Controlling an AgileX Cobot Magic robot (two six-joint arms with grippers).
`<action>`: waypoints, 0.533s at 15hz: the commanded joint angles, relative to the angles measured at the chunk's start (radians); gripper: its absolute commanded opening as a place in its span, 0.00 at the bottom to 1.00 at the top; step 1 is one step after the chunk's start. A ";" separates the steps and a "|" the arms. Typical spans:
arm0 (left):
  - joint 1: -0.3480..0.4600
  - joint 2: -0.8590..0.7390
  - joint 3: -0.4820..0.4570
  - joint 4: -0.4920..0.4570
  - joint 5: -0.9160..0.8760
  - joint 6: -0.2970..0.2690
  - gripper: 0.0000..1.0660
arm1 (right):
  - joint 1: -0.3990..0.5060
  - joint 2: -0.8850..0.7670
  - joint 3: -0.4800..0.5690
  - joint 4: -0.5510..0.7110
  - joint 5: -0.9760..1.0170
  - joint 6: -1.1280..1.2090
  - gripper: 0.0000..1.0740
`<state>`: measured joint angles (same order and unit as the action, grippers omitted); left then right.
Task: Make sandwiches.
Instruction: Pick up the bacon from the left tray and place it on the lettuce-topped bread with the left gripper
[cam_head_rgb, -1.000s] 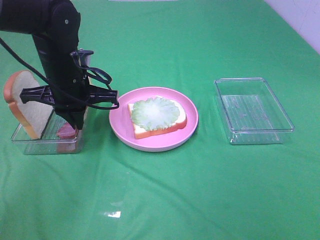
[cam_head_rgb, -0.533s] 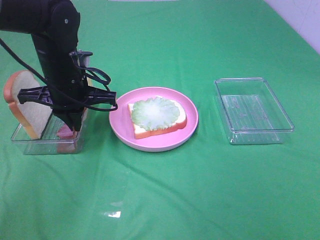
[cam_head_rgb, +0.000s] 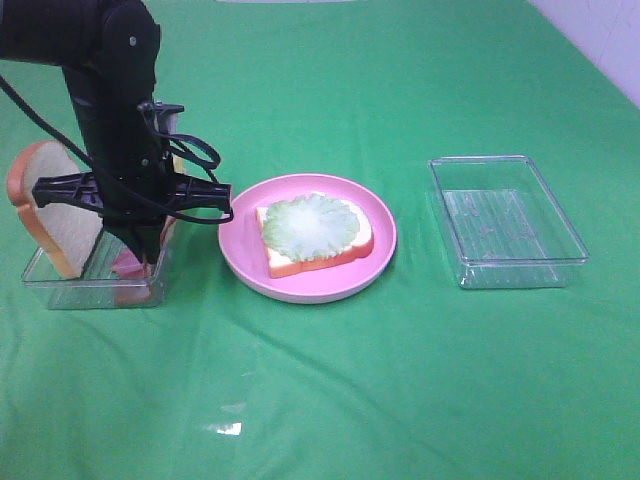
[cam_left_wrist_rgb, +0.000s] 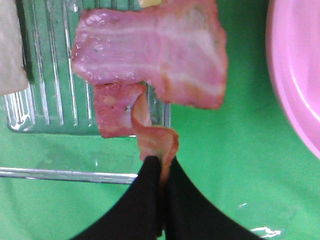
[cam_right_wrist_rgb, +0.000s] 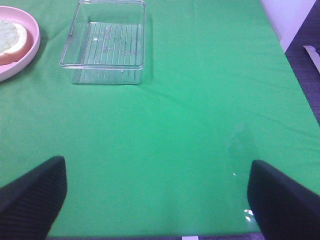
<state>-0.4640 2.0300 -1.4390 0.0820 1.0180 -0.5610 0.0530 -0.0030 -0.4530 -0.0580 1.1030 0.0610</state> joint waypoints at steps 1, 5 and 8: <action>-0.004 -0.008 -0.069 0.000 0.061 0.002 0.00 | -0.005 -0.027 0.002 -0.003 -0.002 -0.010 0.89; -0.004 -0.008 -0.146 -0.043 0.143 0.046 0.00 | -0.005 -0.027 0.002 -0.003 -0.002 -0.010 0.89; -0.004 -0.008 -0.187 -0.082 0.191 0.056 0.00 | -0.005 -0.027 0.002 -0.003 -0.002 -0.010 0.89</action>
<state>-0.4640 2.0290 -1.6230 0.0110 1.1930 -0.5100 0.0530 -0.0030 -0.4530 -0.0580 1.1030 0.0610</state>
